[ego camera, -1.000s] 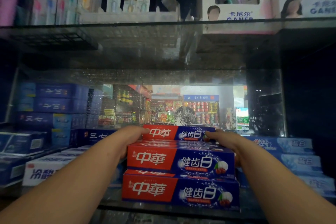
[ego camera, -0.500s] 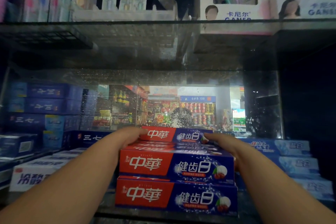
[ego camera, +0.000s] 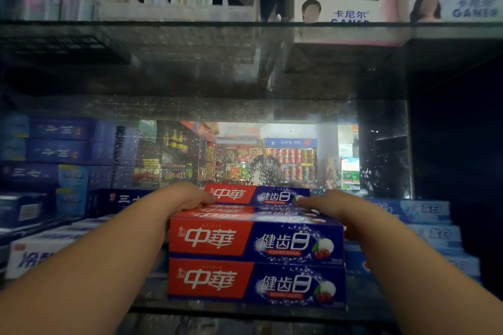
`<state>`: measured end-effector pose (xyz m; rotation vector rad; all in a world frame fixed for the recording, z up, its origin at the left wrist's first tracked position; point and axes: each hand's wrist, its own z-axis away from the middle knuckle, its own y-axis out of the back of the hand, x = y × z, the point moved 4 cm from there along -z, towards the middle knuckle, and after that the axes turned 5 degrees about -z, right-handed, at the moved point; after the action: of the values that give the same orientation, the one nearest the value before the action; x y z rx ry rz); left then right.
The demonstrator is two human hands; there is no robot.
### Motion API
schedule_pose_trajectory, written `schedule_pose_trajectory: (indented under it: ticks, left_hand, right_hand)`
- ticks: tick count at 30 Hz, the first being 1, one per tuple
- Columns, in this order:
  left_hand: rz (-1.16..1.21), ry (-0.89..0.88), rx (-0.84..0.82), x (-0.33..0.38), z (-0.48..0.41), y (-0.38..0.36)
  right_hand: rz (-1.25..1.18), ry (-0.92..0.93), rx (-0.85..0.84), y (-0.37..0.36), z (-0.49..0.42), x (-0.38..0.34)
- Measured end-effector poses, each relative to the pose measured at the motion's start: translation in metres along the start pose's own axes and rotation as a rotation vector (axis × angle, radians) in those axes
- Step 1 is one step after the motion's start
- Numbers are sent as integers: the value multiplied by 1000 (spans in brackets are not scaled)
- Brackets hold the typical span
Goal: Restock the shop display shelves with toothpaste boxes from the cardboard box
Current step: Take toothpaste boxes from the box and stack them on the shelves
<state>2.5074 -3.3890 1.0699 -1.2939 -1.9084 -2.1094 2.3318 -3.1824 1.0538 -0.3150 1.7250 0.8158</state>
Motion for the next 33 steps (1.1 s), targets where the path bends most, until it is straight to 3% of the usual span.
schedule_pose_trajectory:
  ticks: [9, 13, 18, 22, 26, 33]
  left_hand:
    - [-209, -16, 100, 4, -1, 3]
    - [-173, -28, 82, 6, -1, 1]
    - [-8, -21, -30, 0, 2, 3]
    - [113, 18, -153, -2, 11, 3]
    - [152, -6, -105, 3, 21, 6]
    - [564, -45, 45, -4, 19, 16]
  right_hand:
    - [118, 41, -2, -1, -6, -6]
    - [40, -58, -29, -1, -11, 2]
    - [107, -76, -31, 0, -5, -1]
    - [292, -87, -22, -1, 4, -11]
    - [471, 77, 51, -1, 9, -24]
    - [262, 117, 121, 15, 2, -20]
